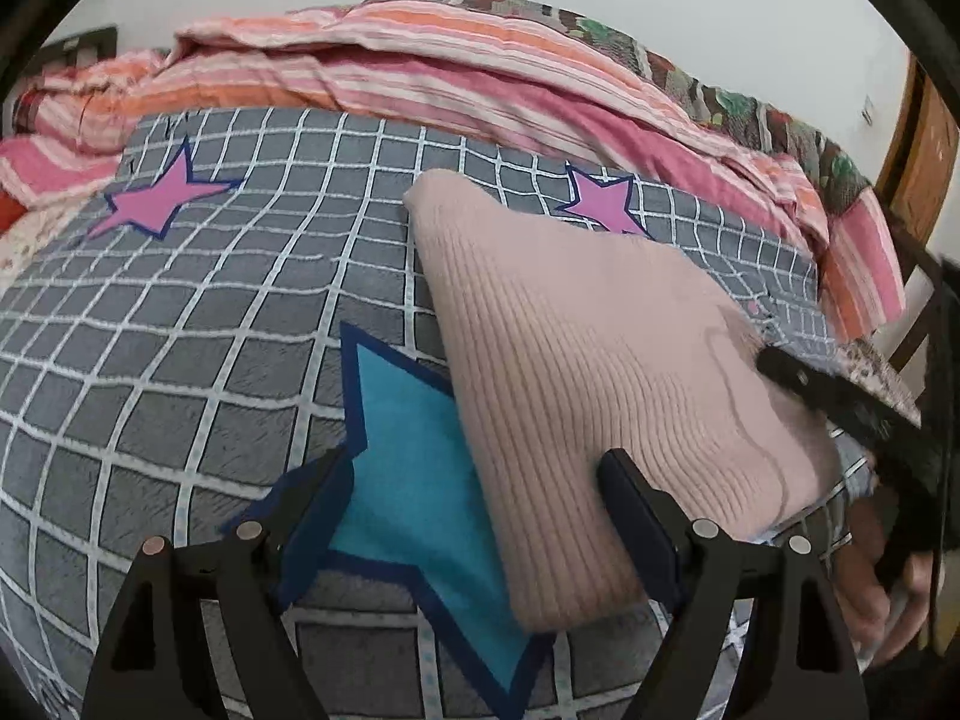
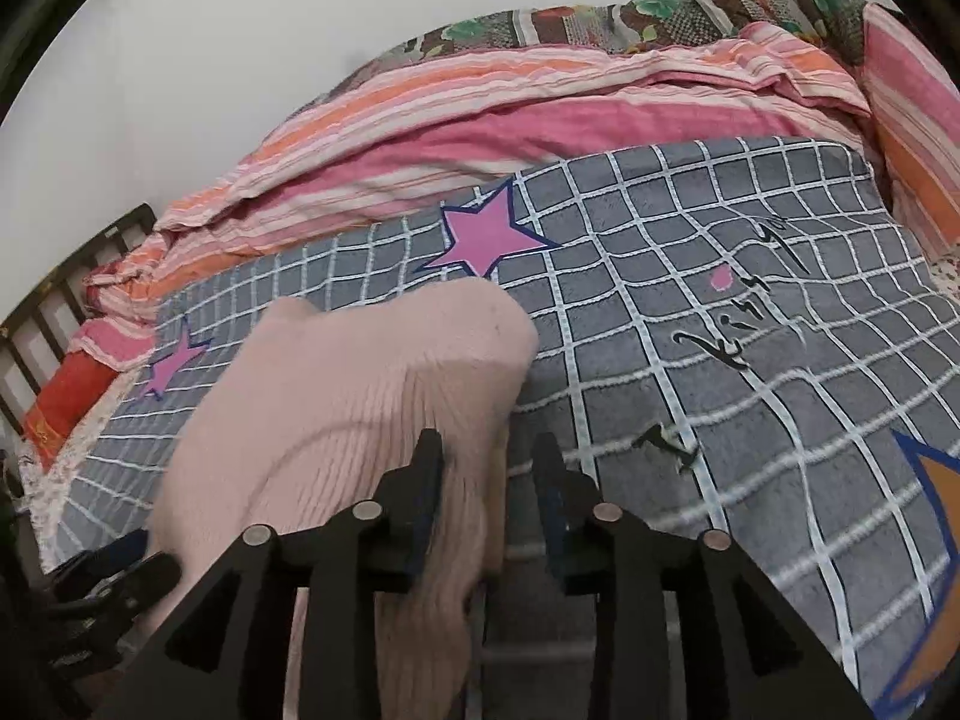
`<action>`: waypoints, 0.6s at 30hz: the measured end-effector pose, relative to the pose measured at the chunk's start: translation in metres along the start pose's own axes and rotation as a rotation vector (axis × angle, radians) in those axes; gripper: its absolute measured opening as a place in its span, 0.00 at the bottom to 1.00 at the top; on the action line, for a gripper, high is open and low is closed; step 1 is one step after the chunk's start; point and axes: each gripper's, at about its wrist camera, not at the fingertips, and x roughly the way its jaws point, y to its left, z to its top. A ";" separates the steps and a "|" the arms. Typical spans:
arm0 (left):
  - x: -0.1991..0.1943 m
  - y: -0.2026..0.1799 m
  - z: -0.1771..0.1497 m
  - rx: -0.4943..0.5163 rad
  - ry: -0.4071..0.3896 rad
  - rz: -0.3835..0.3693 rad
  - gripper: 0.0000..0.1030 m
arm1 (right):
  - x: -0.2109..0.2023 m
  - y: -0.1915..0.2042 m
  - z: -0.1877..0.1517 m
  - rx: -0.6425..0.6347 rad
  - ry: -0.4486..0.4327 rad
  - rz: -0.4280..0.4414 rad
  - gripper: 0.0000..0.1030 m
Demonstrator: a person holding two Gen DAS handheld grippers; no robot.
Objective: Fold small clothes
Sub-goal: 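Release the sweater and lift both grippers away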
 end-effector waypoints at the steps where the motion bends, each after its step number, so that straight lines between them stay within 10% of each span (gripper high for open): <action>1: -0.001 0.002 0.000 -0.009 0.006 -0.008 0.81 | -0.006 0.001 -0.003 0.003 -0.001 0.009 0.30; 18: -0.082 -0.028 0.002 0.056 -0.024 0.081 0.80 | -0.091 0.018 -0.018 -0.081 0.088 -0.147 0.36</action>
